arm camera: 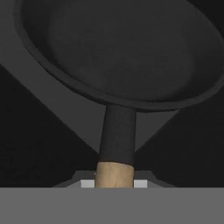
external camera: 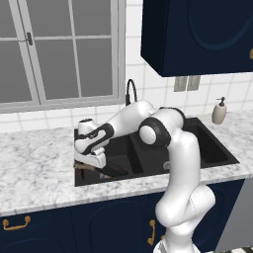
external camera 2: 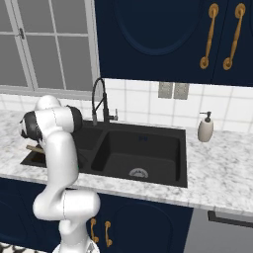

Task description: Pick the pan and sponge and place them into the sink. Then turn on the water.

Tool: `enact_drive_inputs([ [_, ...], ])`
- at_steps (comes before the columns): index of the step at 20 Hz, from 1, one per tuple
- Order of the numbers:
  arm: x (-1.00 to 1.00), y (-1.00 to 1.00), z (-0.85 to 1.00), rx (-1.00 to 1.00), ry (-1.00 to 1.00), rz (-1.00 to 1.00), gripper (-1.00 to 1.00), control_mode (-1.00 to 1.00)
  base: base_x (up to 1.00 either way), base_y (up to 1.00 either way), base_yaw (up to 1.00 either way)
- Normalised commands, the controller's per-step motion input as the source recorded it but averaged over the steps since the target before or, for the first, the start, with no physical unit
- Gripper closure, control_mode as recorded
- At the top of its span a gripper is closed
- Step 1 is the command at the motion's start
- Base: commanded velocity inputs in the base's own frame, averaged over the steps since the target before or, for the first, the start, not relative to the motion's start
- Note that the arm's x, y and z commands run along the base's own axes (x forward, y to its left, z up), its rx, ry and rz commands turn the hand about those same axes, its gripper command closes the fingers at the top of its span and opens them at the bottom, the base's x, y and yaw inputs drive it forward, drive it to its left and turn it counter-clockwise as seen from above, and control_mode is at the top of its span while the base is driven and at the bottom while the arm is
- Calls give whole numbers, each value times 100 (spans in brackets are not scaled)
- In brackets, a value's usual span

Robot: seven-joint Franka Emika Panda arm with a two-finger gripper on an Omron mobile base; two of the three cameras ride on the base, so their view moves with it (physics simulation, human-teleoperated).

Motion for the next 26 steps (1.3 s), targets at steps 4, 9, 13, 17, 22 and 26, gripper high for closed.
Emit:
enact_drive_inputs([
  [4, 0, -1, -15, 0, 2, 4, 100, -100, 0, 0, 0],
  [9, 2, -16, -14, 0, 5, 3, 100, -100, 0, 0, 0],
  [13, 31, -42, -18, 0, 17, 2, 100, -100, 0, 0, 0],
  [17, 30, -49, -23, 0, 13, 0, 100, -100, 0, 0, 0],
  [22, 45, -32, -43, 0, 16, 0, -100, -100, 0, 0, 0],
  [26, 9, -13, -23, 0, 1, 0, -100, -100, 0, 0, 0],
])
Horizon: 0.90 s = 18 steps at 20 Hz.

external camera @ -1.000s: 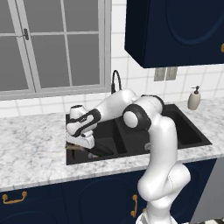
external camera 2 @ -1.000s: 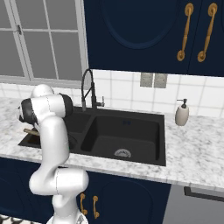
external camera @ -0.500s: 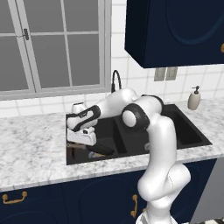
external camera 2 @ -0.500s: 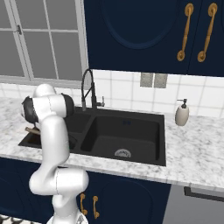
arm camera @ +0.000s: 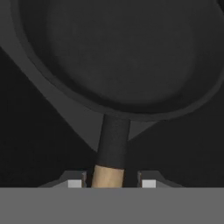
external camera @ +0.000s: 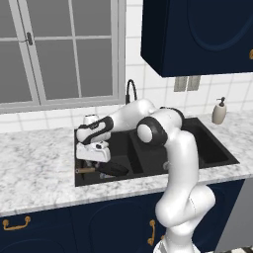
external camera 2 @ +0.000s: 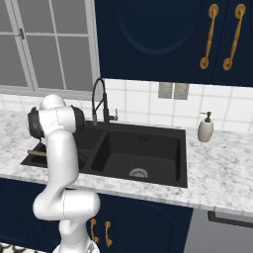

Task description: Pick the pan and sponge and place them into the sink. Then turn on the water.

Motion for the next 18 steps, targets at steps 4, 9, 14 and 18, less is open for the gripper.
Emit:
enact_drive_inputs([
  [4, 0, -6, -1, 0, -1, 0, -100, -100, 0, 0, 0],
  [9, -8, -20, 59, 0, -8, 3, -100, -100, 0, 0, 0],
  [14, -60, -21, 99, 0, -18, 5, -100, -100, 0, 0, 0],
  [18, -69, -64, 100, 0, -8, 9, -100, -100, 0, 0, 0],
])
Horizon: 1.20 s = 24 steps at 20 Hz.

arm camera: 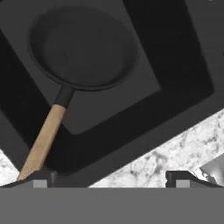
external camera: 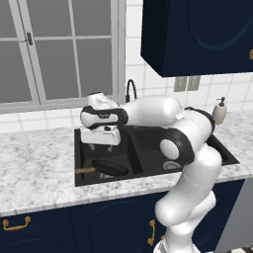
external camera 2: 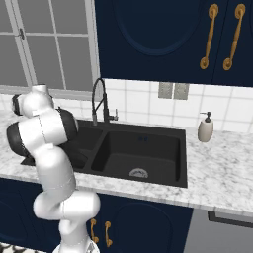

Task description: Pick the pan and sponge and place them into the sink. Then turn on the water.

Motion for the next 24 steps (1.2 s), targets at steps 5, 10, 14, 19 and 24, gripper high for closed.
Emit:
enact_drive_inputs([
  [5, -48, -96, 82, 0, 0, 10, -100, -100, 0, 0, 0],
  [10, -53, -99, 50, 3, 0, 8, -100, -100, 0, 0, 0],
  [14, -38, -100, 23, 10, 0, 12, -100, -100, 0, 0, 0],
  [19, -15, -100, 14, 23, 0, 9, -100, -100, 0, 0, 0],
  [24, 0, -96, -1, 21, 0, 0, -100, -100, 0, 0, 0],
])
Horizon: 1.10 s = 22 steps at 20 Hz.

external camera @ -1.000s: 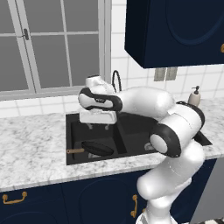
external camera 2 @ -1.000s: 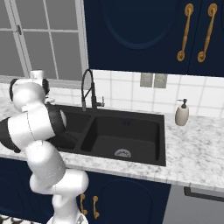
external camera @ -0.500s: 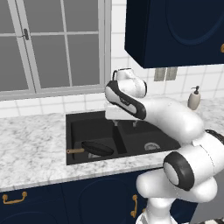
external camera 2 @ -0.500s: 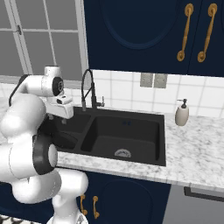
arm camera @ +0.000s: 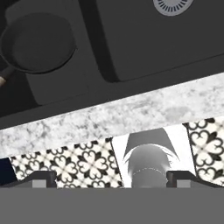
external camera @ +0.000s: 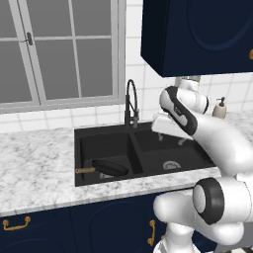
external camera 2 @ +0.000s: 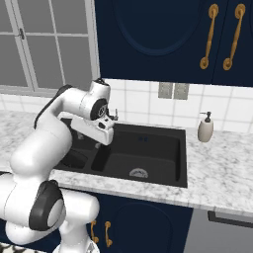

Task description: Pick the pan and sponge and place them into the sink. Then turn on the water.

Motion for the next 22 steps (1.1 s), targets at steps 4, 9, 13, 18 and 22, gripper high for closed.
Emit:
enact_drive_inputs([
  [4, 0, -69, -4, 8, 0, 3, -100, -100, 0, 0, 0],
  [9, 24, -15, -21, 3, -8, 0, -100, -100, 0, 0, 0],
  [13, 87, -28, -13, 2, -31, 0, -100, -100, 0, 0, 0],
  [18, 100, -27, -4, 7, -31, 0, -100, -100, 0, 0, 0],
  [22, 98, -7, -16, 4, -7, 0, -100, -100, 0, 0, 0],
])
